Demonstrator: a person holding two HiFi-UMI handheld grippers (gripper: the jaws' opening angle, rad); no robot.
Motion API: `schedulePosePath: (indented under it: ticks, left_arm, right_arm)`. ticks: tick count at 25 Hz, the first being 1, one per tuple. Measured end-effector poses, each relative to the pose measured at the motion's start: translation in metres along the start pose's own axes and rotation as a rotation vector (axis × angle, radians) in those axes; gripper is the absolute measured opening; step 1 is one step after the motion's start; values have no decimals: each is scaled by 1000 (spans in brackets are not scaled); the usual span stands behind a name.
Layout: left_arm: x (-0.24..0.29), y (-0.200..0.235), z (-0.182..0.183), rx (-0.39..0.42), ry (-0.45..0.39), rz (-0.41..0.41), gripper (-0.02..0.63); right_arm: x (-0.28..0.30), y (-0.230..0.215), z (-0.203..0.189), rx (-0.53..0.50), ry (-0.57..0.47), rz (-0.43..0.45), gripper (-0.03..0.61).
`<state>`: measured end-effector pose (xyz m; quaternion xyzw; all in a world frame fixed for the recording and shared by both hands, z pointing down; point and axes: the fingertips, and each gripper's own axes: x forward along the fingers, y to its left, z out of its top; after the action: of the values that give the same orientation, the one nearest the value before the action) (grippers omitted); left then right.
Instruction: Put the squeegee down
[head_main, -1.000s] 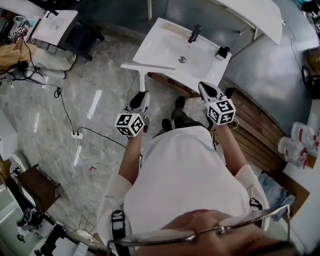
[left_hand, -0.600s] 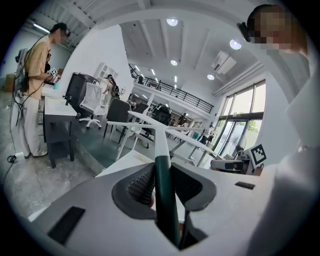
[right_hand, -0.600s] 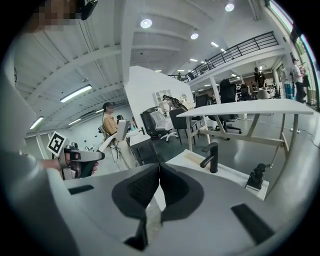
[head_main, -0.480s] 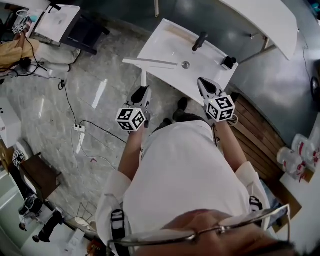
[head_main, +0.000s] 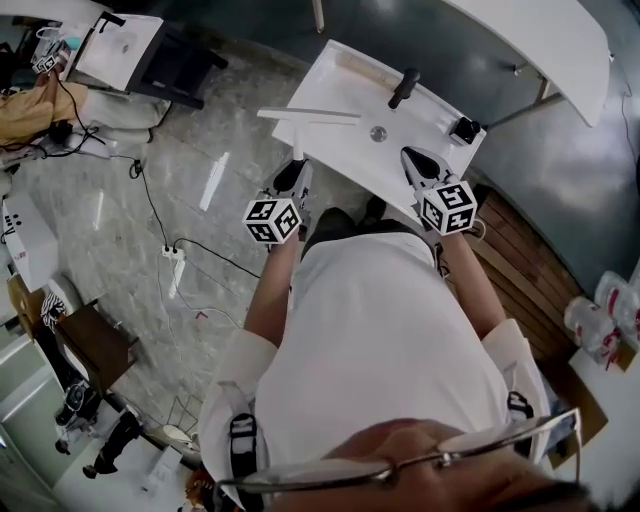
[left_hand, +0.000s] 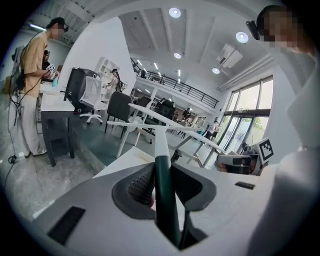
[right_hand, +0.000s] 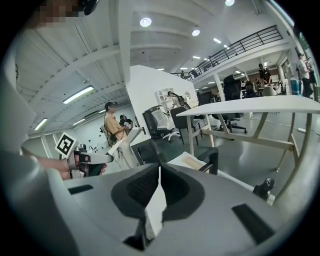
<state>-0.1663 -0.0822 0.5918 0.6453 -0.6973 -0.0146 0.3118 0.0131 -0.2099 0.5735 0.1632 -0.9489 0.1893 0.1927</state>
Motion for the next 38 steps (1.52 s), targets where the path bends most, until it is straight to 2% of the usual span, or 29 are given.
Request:
schedulePosePath:
  ticks: [5, 9, 16, 20, 24, 28, 31, 35, 38]
  left_arm:
    - [21, 19, 0, 32, 56, -6, 94]
    - [40, 31, -2, 100, 106, -15, 94]
    - [81, 59, -7, 163, 196, -64, 94]
    - [106, 79, -10, 181, 242, -88, 94]
    - [130, 98, -14, 241, 282, -96, 94]
    - [153, 112, -25, 286, 330, -117, 94]
    - [170, 125, -36, 296, 372, -116, 94]
    - [186, 140, -48, 283, 410, -98, 95]
    - [198, 155, -58, 295, 440, -73, 95]
  right_arm:
    - [6, -6, -4, 23, 13, -35, 15]
    - [7, -15, -7, 58, 18, -100, 17]
    - [23, -20, -10, 117, 24, -198, 17]
    - [29, -22, -15, 182, 24, -253, 17]
    - [30, -30, -17, 269, 15, -308, 17]
    - [33, -34, -19, 253, 42, -370, 16]
    - [37, -32, -20, 257, 56, -397, 17]
    - [35, -33, -21, 334, 39, -442, 17]
    - [33, -36, -21, 348, 42, -478, 16]
